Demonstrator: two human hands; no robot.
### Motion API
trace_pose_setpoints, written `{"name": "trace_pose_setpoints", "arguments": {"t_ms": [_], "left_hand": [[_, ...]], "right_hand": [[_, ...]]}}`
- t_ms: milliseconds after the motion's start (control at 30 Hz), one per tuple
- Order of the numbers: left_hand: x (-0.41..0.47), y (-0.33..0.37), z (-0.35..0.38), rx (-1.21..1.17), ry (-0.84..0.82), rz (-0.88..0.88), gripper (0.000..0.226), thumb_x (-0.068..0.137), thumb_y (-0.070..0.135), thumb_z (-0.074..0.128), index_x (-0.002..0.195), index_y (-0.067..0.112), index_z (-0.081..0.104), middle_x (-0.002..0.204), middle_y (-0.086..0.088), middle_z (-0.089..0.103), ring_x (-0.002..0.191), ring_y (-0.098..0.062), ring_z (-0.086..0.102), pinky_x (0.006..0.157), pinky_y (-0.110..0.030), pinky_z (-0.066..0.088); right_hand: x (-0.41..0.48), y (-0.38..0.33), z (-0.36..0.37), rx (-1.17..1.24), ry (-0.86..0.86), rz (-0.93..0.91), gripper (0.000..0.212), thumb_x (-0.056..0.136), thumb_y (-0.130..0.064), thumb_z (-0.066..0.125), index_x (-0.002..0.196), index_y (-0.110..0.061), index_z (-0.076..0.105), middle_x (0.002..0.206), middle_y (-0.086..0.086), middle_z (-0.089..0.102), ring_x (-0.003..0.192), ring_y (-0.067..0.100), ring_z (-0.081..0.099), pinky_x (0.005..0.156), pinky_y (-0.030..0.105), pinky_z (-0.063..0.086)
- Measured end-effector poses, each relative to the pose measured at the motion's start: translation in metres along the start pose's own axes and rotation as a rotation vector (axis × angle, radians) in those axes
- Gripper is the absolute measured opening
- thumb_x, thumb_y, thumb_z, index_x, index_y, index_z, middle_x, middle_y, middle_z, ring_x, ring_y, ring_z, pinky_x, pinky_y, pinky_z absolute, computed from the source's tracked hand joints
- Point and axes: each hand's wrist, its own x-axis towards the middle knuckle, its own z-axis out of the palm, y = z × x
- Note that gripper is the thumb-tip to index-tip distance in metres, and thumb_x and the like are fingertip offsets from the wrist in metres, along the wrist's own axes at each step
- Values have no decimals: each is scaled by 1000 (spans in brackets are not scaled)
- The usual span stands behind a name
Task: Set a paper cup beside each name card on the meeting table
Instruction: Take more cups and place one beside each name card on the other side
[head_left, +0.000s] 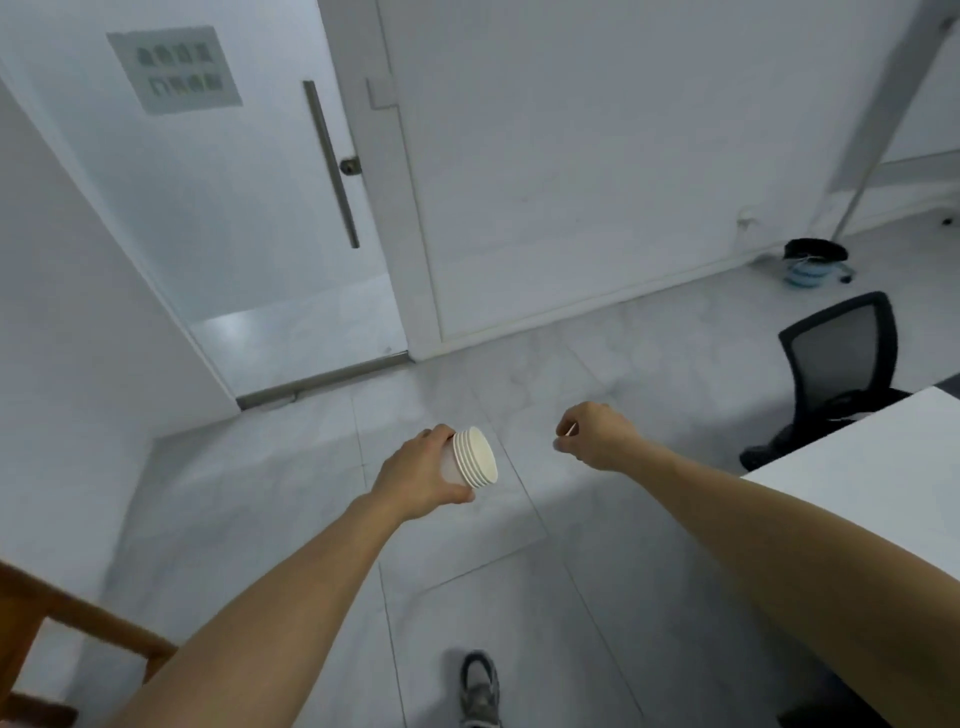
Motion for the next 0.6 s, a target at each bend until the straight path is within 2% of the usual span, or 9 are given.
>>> {"name": "trace_pose_setpoints", "arguments": {"t_ms": [100,200,333,500,600], "left_hand": [[94,-2,-10,-11,-26,62,76,63,45,84,127,26,47,123,4,57,105,-19,57,84,-36,47],[190,3,-30,9,-64,147,75,63,44,83,126,25,47,123,4,57,106,-20,56,83,-36,47],[295,32,-50,32,-115,247,76,63,43,83,127,25,47,123,4,57,106,-20,56,85,-38,49],[391,79,-35,7,-204,361,74,61,42,83,124,26,48,118,6,57,103,-18,57,82,-36,49],[446,111,-11,-1,-266,424,73,58,44,84,120,28,49,115,8,58,100,-18,59,81,-37,51]], "right_hand": [[72,10,-22,32,42,70,23,87,-35,69,103,-18,71,102,8,74,93,26,69,84,33,55],[139,14,-56,68,91,159,24,88,-35,68,105,-19,70,104,7,73,96,27,68,85,33,54],[197,32,-99,141,156,263,20,87,-35,68,101,-21,69,102,6,72,94,25,69,86,36,56],[247,78,-140,287,239,384,15,86,-30,72,94,-18,70,81,3,74,80,20,72,80,34,57],[281,115,-154,379,253,443,18,85,-31,75,92,-16,70,85,7,76,80,20,74,80,37,60]]}}
